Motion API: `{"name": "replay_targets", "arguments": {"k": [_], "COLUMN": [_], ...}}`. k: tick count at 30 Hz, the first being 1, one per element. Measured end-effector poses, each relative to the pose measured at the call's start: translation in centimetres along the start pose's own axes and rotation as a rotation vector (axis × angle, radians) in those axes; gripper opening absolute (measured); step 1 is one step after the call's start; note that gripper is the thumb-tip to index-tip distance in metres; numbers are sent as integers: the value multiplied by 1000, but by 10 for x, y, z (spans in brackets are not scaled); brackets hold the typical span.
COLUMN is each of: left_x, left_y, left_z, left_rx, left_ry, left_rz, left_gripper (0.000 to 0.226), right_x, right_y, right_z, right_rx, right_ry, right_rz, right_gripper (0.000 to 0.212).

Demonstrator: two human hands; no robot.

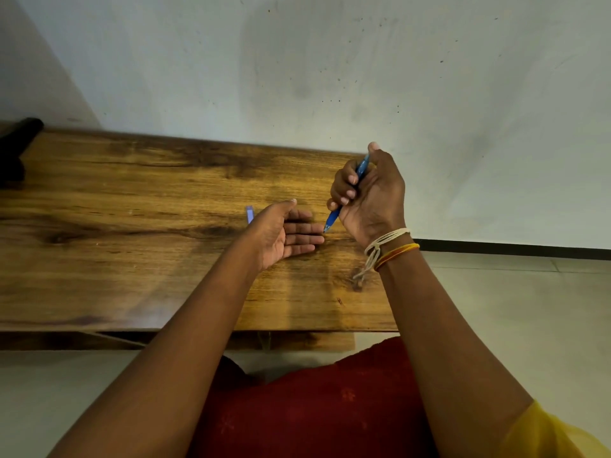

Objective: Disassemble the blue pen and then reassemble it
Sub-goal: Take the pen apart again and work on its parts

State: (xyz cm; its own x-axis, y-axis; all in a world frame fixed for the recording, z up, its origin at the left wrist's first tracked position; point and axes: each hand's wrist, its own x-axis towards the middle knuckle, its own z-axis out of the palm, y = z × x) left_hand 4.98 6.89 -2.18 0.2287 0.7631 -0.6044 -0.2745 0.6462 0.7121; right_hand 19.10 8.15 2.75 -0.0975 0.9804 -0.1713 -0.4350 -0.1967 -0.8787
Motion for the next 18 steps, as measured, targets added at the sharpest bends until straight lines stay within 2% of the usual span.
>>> {"name": "replay_targets", "arguments": {"k": [3, 9, 18], "left_x": [0, 0, 1], "left_y": [0, 0, -1], "left_z": [0, 1, 1], "left_rx": [-4, 5, 4], "left_ry": [2, 3, 1], "left_rz": [-7, -9, -2], "left_gripper": [42, 43, 41], "right_x": [0, 1, 1], "right_y": [4, 3, 4], "right_z": [3, 1, 1], "right_rx": [-92, -40, -79], "right_ry": [14, 58, 6], "right_rz": [-12, 1, 2], "right_gripper": [53, 53, 53]}}
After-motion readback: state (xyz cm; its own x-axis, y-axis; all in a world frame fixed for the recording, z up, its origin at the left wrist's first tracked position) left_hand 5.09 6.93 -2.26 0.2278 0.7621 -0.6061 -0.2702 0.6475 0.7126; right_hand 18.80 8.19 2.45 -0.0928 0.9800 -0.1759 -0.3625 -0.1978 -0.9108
